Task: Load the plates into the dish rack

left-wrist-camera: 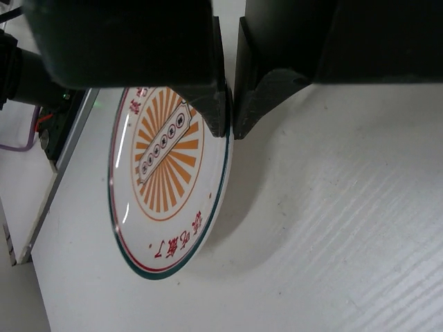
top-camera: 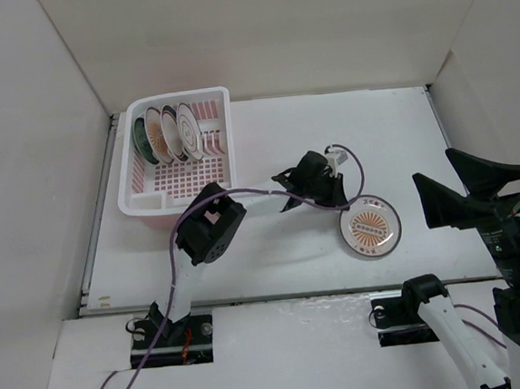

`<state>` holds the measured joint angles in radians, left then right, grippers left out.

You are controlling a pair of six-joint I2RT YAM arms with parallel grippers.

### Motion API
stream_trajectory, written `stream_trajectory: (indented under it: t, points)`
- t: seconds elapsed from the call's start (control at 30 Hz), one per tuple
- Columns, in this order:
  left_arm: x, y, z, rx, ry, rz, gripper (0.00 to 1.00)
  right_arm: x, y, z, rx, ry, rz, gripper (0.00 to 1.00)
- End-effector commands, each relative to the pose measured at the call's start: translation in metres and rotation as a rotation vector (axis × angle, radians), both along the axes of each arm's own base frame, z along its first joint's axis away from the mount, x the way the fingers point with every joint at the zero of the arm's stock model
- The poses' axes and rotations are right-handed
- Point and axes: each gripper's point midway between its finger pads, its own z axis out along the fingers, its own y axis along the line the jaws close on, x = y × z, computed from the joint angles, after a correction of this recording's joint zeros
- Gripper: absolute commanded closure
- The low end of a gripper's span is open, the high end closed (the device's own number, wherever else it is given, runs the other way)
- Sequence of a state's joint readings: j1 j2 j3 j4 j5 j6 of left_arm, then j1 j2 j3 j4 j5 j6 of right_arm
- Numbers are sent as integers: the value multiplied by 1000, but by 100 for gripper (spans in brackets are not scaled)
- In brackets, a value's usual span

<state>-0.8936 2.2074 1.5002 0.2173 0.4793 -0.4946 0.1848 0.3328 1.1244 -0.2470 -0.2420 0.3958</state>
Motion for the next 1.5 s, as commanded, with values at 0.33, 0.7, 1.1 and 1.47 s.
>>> stream_trajectory:
  t: [0.33, 0.7, 1.1, 1.47]
  points:
    - [77, 75, 247, -90, -452, 338, 100, -1, -5, 5, 27, -5, -14, 0]
    - [142, 260, 385, 91, -750, 766, 100, 2, -4, 4, 27, 3, -5, 0]
    - [164, 399, 365, 501, -877, 1130, 100, 23, 6, -9, 9, 56, 22, 0]
    - [180, 426, 318, 729, -854, 1213, 100, 32, 11, -13, -2, 82, 39, 0]
